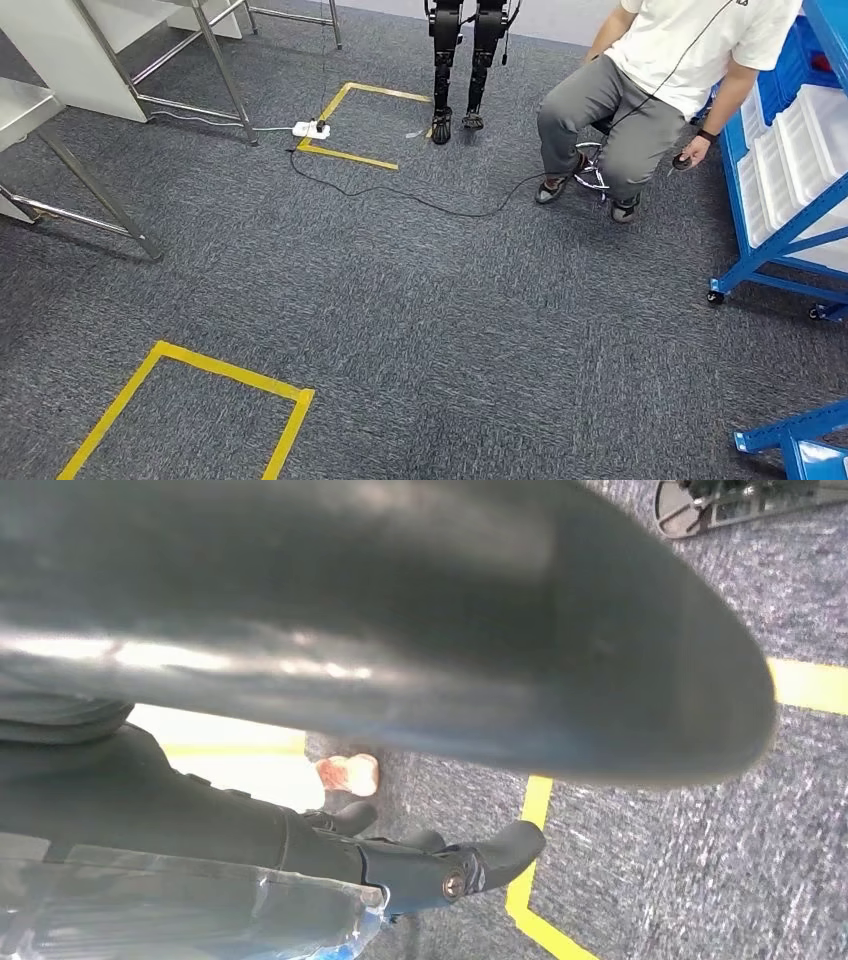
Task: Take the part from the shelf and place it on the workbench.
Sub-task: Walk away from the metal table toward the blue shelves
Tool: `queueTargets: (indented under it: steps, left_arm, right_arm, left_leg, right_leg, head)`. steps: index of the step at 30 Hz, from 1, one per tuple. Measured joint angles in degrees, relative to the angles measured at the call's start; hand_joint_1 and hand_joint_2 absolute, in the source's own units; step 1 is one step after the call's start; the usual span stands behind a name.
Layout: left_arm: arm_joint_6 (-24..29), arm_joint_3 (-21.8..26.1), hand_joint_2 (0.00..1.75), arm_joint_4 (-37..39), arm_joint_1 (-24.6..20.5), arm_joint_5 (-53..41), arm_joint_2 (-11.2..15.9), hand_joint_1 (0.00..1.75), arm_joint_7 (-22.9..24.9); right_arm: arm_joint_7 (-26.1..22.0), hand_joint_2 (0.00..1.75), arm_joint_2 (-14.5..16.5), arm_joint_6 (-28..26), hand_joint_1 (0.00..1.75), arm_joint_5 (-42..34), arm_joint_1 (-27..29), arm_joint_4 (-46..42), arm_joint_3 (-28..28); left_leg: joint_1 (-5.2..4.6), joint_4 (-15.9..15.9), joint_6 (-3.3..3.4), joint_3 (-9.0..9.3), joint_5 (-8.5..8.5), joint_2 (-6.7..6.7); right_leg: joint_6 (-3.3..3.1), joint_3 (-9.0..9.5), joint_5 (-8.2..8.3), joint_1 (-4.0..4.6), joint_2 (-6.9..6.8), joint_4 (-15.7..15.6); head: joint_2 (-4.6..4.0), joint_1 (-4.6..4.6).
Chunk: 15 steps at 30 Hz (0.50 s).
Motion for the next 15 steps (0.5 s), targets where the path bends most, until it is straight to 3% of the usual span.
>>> queueTargets:
  steps: [1,3,4,6,7,8,9,10,12,14,15]
  left_arm:
    - [0.0,0.0,1.75,0.0,-0.1,0.0,0.0,0.0,0.1]
    - [0.0,-0.2,1.75,0.0,-0.2,0.0,-0.1,0.0,0.2]
    - [0.0,-0.3,1.75,0.0,-0.1,0.0,-0.2,0.0,0.3]
    - [0.0,-0.4,1.75,0.0,0.0,0.0,-0.1,0.0,0.3]
    - [0.0,-0.4,1.75,0.0,0.1,0.0,-0.1,0.0,0.3]
    - [0.0,-0.4,1.75,0.0,0.2,0.0,0.0,0.0,0.4]
    - [0.0,-0.4,1.75,0.0,0.2,0.0,0.0,0.0,0.4]
    - [0.0,-0.4,1.75,0.0,0.3,0.0,0.0,0.0,0.4]
    - [0.0,-0.5,1.75,0.0,0.4,0.0,0.1,0.0,0.4]
    - [0.0,-0.5,1.75,0.0,0.3,0.0,0.1,0.0,0.4]
    - [0.0,-0.5,1.75,0.1,0.3,0.0,0.0,0.0,0.4]
  right_arm:
    - [0.0,0.0,-0.1,0.1,0.0,0.0,0.1,0.0,-0.1]
    - [0.0,0.0,-0.4,0.2,0.0,0.1,0.3,0.1,-0.2]
    - [0.0,0.0,-0.4,0.3,0.0,0.1,0.3,0.1,-0.2]
    - [0.1,0.0,-0.6,0.5,0.0,0.1,0.1,0.2,-0.2]
    - [0.1,0.0,-0.6,0.6,0.0,0.1,0.1,0.2,-0.2]
    - [0.1,0.0,-0.7,0.6,0.0,0.1,0.1,0.2,-0.3]
    - [0.1,0.0,-0.7,0.6,0.0,0.1,0.2,0.2,-0.3]
    - [0.1,0.0,-0.7,0.6,0.0,0.1,0.2,0.2,-0.3]
    - [0.1,0.0,-0.7,0.6,0.0,0.1,0.2,0.3,-0.3]
    - [0.1,0.0,-0.7,0.6,0.0,0.1,0.1,0.3,-0.3]
    - [0.1,0.0,-0.7,0.6,0.0,0.1,0.1,0.3,-0.3]
  left_leg:
    - [0.07,0.0,-0.28,0.17,-0.09,0.45]
    - [0.41,1.4,-0.92,-0.18,-1.34,-0.96]
    - [0.56,3.7,-1.15,-1.14,-2.96,-2.63]
    - [0.73,11.3,-1.35,-4.54,-7.08,-5.87]
    - [0.74,14.8,-1.4,-6.24,-8.45,-6.57]
    - [0.78,16.7,-1.43,-7.24,-8.66,-6.84]
    - [0.86,16.4,-1.44,-7.25,-7.62,-6.97]
    - [1.03,13.9,-1.44,-6.25,-5.63,-7.21]
    - [1.6,6.4,-1.46,-3.1,-1.46,-9.54]
    - [1.76,2.2,-1.37,-1.49,-0.02,-11.62]
    - [1.54,1.7,-1.14,-1.43,-0.12,-11.73]
  right_leg:
    - [-0.47,0.03,0.15,-0.1,0.68,-0.1]
    - [-1.38,0.22,0.52,-0.63,1.86,-0.3]
    - [-1.89,0.35,0.73,-0.96,2.46,-0.4]
    - [-2.56,0.19,0.96,-1.03,3.79,-0.5]
    - [-2.66,0.12,1.0,-0.94,4.57,-0.5]
    - [-2.68,0.11,1.02,-0.88,5.4,-0.4]
    - [-2.67,0.17,1.02,-0.86,6.24,-0.4]
    - [-2.64,0.27,1.02,-0.88,7.1,-0.3]
    - [-2.42,0.14,0.9,-0.75,8.72,0.2]
    - [-1.74,-0.62,0.88,-0.56,10.07,0.7]
    - [-1.21,-1.06,0.99,-0.55,10.71,0.7]
  head:
    - [0.0,0.03]
    - [0.0,-0.14]
    - [0.0,-0.26]
    - [0.0,-0.52]
    - [0.0,-0.57]
    - [0.0,-0.6]
    - [0.0,-0.61]
    - [0.0,-0.63]
    - [0.0,-0.67]
    - [0.0,-0.6]
    - [0.0,-0.57]
